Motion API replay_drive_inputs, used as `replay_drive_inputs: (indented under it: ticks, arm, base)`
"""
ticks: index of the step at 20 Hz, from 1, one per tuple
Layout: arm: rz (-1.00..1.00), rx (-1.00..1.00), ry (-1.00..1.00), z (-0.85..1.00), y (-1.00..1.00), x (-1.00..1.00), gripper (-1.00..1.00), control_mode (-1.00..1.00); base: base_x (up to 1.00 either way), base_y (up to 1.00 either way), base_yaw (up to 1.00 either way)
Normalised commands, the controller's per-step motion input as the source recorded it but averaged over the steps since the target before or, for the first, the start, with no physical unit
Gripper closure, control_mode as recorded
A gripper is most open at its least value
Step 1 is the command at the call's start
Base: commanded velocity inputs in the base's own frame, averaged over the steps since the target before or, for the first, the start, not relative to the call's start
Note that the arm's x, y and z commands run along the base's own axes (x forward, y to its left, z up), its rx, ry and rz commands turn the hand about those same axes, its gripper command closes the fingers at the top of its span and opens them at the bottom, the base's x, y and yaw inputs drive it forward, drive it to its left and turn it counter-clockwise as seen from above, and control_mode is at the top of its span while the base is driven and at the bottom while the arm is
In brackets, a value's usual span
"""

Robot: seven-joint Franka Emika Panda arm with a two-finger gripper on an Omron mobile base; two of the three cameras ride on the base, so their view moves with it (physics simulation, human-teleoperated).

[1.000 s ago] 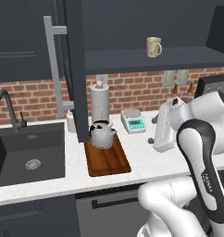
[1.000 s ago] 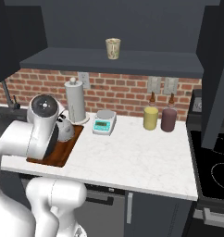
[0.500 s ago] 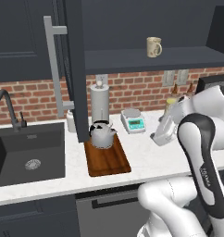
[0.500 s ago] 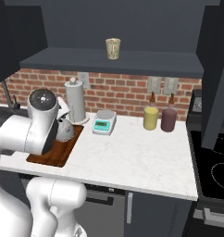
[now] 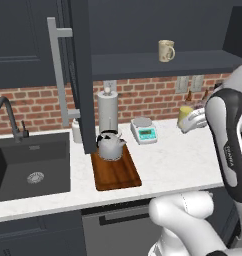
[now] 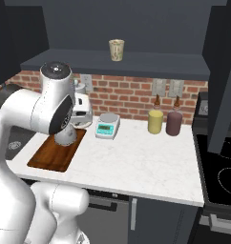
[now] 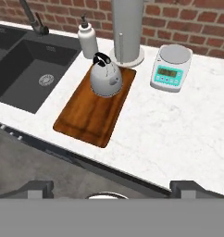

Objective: Pick the kettle from the counter and place it on the tray. Then pick the mug from the cabinet and place it on the tray. Then close the cabinet doors.

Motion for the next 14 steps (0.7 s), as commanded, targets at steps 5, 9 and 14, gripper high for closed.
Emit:
replay_drive_inputs:
  ticks: [5, 9, 14]
  arm:
    - [-0.07, 0.0, 0.02, -0.01, -0.13, -0.05, -1.0, -1.0]
    - [-0.02, 0.0, 0.0, 0.0, -0.12, -0.05, -1.0, -1.0]
    - [0.0, 0.02, -0.01, 0.0, -0.03, -0.02, -1.0, -1.0]
  base:
    - [0.0, 0.0, 0.0]
    - [0.0, 0.0, 0.0]
    - [0.0, 0.0, 0.0]
